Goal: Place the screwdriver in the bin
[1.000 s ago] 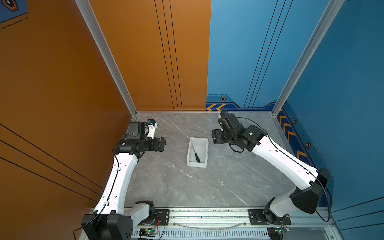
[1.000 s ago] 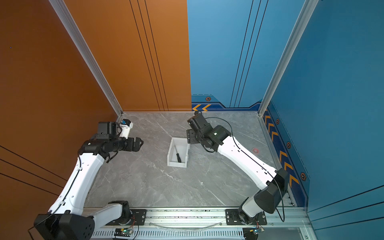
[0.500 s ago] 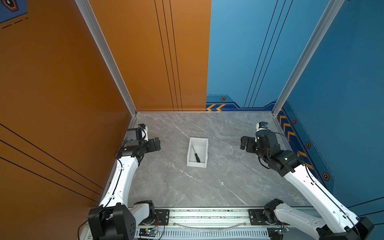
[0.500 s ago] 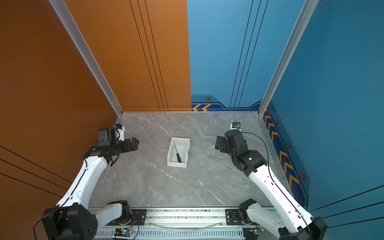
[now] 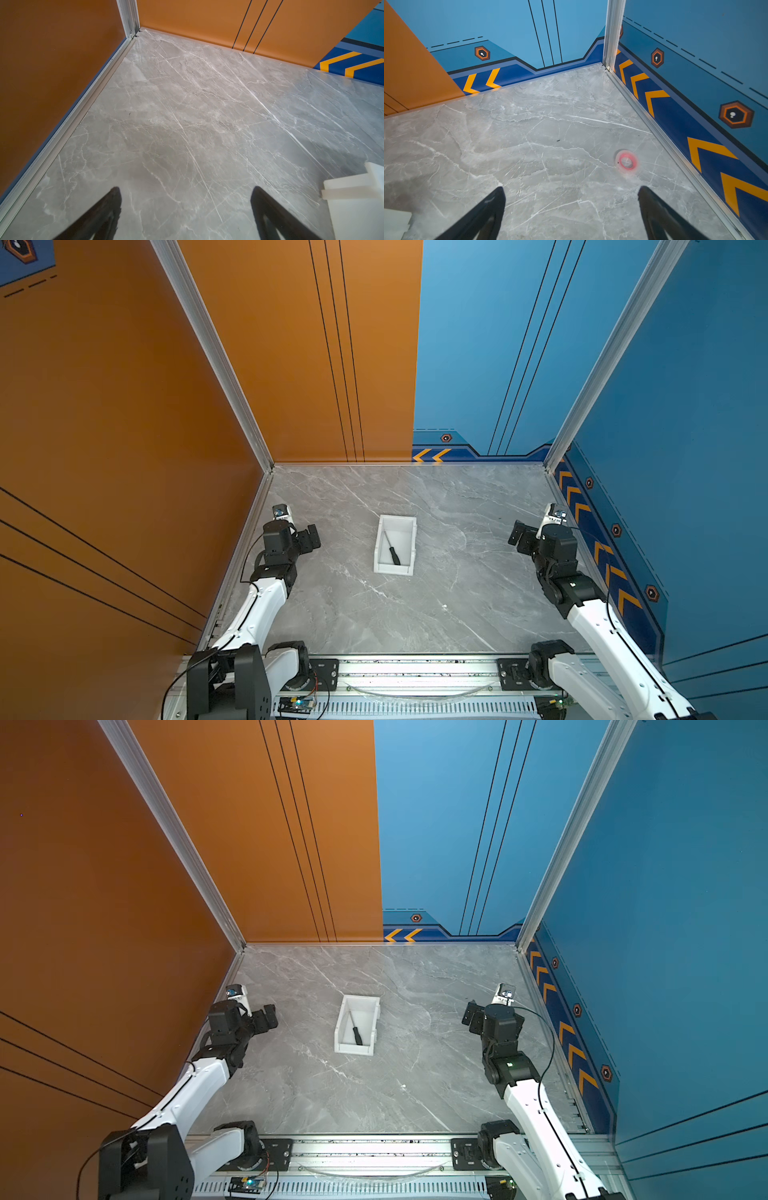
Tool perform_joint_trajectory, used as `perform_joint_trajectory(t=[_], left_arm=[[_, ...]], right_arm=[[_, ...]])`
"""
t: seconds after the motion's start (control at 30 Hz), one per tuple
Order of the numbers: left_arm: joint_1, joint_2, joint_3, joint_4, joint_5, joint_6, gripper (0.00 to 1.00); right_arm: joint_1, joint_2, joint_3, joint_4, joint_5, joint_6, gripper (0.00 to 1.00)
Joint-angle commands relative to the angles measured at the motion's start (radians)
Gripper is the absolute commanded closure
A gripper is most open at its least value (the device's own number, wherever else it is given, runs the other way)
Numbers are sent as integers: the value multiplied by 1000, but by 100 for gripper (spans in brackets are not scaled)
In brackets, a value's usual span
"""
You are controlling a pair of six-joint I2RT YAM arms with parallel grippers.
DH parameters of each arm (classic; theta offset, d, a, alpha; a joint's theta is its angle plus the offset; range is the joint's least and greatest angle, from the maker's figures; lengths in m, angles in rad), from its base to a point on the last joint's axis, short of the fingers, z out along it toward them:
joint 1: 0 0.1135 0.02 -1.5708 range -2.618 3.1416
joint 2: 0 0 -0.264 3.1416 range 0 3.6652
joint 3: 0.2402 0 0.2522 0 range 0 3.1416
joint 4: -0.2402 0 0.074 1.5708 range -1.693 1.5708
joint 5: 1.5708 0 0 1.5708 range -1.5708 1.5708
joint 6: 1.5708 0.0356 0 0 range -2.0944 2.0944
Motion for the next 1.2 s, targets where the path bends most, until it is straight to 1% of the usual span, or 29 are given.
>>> perform_joint_trajectory(t=[0.0, 0.07, 0.13, 0.23, 0.4, 0.6, 0.9, 1.03, 1.17], left_arm=[[-12, 69, -65, 294, -59, 33, 2], [-19, 122, -90, 400, -86, 38, 2], [-18, 166, -100, 464, -85, 21, 2], [-29, 214, -92, 472, -62, 41, 2], [-42, 253, -165, 630, -57, 56, 2], [-58, 324, -189, 736, -57, 73, 2], [-74, 375, -211, 820, -65, 89, 2], [-81, 439, -223, 914, -82, 92, 2], [-84, 434, -227, 914, -80, 97, 2]], right_arm=[[-48, 33, -73, 209, -56, -60, 0], [-81, 63, -117, 297, -75, -76, 0], [-104, 101, -145, 363, -85, -83, 0], [-123, 160, -189, 477, -105, -89, 0], [-136, 243, -234, 614, -124, -103, 0], [-142, 368, -257, 759, -156, -107, 0], [-145, 482, -248, 861, -184, -114, 0], [-145, 537, -246, 925, -213, -106, 0], [-140, 567, -242, 945, -225, -118, 0]])
